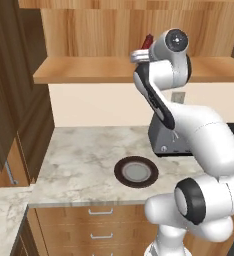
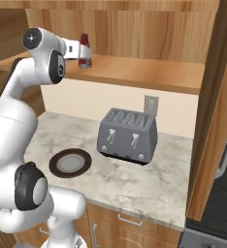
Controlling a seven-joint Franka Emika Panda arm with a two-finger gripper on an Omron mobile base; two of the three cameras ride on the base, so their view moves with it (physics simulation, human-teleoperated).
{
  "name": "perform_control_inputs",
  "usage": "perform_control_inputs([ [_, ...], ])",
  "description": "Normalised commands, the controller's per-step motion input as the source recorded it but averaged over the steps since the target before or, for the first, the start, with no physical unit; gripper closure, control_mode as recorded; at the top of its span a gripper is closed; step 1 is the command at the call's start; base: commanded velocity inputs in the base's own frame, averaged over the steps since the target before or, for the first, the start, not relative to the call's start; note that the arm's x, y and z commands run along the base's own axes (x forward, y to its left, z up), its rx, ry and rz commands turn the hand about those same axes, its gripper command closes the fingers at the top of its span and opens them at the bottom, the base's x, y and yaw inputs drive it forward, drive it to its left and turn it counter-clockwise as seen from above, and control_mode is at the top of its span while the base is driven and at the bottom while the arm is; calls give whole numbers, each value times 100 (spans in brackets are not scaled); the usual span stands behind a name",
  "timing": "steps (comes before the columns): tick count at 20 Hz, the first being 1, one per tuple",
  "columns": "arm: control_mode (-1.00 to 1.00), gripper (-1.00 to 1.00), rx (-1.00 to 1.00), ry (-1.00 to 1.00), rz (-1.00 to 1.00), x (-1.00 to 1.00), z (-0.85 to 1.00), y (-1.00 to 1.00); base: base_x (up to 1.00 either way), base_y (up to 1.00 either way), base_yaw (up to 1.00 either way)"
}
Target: Move the hot dog bun to the plate on the dining table and place the condiment next to that plate. Then navigate to the fridge and take the sausage and place it on the plate as well.
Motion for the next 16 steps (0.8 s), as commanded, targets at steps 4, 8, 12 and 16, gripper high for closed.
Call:
perform_control_inputs([
  [4, -100, -100, 0, -1, 0, 52, 13, 2, 0, 0, 0],
  [8, -100, -100, 0, 3, 0, 47, 16, 3, 0, 0, 0],
  [12, -100, -100, 0, 5, 0, 50, 3, 0, 0, 0, 0],
  [16, -100, -100, 0, 0, 0, 42, 0, 0, 0, 0, 0],
])
